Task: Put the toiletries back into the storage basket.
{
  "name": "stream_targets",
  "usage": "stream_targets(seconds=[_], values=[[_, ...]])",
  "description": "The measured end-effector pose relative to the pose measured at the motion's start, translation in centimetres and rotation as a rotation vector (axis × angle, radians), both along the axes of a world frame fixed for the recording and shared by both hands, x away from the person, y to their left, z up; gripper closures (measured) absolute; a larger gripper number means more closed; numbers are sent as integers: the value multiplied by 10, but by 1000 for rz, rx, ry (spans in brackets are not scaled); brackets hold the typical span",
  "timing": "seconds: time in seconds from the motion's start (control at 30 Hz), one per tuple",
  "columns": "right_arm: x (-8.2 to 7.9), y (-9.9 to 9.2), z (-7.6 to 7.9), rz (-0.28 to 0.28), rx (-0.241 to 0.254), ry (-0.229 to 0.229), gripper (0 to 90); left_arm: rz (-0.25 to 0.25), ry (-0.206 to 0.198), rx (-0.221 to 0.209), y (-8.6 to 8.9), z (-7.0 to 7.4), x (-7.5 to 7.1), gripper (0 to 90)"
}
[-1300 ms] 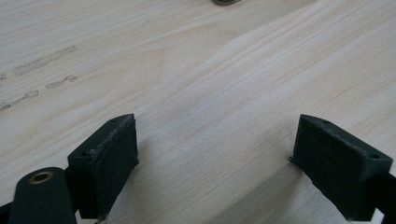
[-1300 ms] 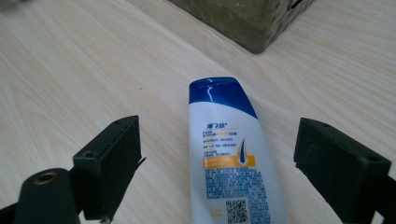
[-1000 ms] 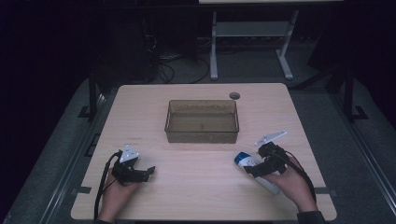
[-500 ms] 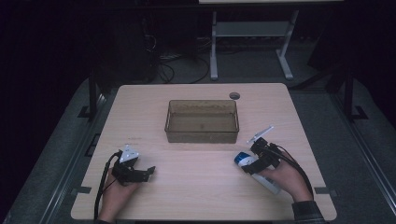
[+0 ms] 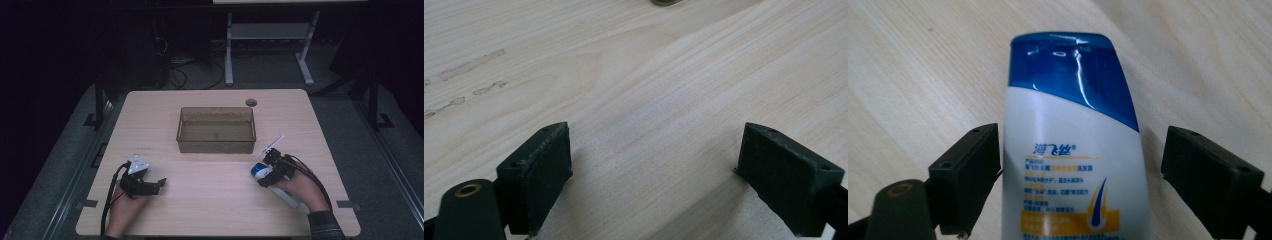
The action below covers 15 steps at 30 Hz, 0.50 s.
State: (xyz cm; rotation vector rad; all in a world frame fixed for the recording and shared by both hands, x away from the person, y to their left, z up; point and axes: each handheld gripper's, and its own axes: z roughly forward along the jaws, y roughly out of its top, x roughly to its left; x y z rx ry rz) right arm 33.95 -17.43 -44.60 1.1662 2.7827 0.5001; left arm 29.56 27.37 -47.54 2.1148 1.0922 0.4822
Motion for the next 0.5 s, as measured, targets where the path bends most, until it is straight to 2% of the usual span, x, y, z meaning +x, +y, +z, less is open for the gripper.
stream_targets(seconds=[0.13,0.33,0.5], values=[[-1,1,-1,5,-7,-2,213,0,0,0,0,0,0,125],[-3,2,-2,7,-22,9,234,-1,0,0,0,0,0,125],[-4,2,-1,16,-30,0,308,-1,0,0,0,0,0,125]])
